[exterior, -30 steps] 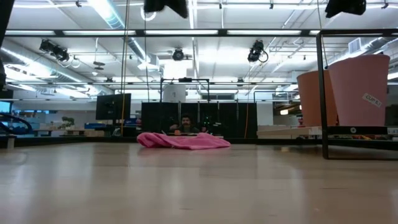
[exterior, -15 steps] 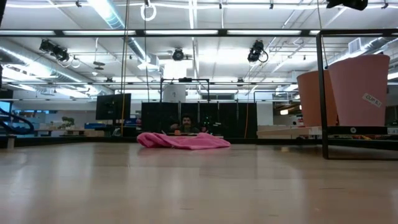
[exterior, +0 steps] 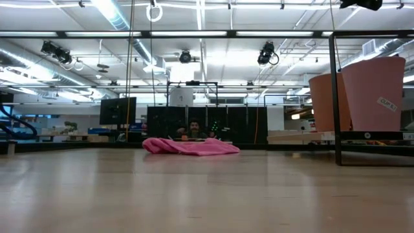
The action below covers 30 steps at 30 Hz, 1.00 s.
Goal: Stack small to large cups/mugs on shelf
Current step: Put the blue cup on the shelf
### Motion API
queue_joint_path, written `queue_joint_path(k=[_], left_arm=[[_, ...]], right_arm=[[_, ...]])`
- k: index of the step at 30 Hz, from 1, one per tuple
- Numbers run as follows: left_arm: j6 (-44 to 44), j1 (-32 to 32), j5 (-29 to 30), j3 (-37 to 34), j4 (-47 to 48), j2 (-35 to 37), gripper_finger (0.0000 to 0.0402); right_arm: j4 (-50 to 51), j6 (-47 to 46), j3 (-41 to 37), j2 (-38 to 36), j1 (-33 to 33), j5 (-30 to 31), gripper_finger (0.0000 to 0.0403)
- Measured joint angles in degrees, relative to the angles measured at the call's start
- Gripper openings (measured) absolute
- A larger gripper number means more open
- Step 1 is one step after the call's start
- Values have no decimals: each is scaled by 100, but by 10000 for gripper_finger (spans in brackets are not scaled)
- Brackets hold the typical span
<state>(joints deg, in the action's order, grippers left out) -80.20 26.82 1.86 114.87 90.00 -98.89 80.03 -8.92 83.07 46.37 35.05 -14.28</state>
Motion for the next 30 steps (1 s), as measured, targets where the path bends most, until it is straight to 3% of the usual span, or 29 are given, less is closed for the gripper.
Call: queue_joint_path(k=[16,23,30], left_arm=[[-3111,1517,-339,-244,2,-10,29],[-4548,2341,-1209,-1008,0,-13,26],[-4717,2447,-1203,-1493,2,0,40]], right_arm=[[11,211,-2,0,0,-149,87],[11,398,-2,2,2,-149,87],[11,461,-2,2,0,-149,87]])
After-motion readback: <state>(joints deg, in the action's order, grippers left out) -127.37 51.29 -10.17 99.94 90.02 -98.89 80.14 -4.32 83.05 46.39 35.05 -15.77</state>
